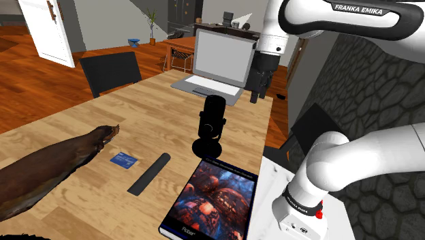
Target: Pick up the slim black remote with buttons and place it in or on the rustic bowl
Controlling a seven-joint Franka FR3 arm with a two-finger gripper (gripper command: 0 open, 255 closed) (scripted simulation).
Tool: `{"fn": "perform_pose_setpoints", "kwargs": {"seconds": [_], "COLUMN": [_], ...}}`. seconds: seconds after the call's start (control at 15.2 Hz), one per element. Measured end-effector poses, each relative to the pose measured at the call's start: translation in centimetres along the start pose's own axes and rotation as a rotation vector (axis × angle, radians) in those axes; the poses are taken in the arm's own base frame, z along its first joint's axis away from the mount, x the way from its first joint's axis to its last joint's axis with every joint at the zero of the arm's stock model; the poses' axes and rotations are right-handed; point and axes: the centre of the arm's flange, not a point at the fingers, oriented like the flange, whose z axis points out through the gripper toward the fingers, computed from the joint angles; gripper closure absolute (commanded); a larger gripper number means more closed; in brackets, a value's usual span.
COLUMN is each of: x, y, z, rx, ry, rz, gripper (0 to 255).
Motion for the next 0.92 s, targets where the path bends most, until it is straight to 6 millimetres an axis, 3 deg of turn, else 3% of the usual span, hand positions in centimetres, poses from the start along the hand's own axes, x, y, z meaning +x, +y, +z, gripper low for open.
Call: {"fn": "perform_pose_setpoints", "kwargs": {"seconds": [0.26,0.92], "x": [0.0,2.2], "y": [-2.0,-12.3], "z": [1.4,8.5], "rx": [0.008,0.049], "ry": [-0.001,-0.005], "rz": [0.074,0.441], "gripper": [0,0]}}
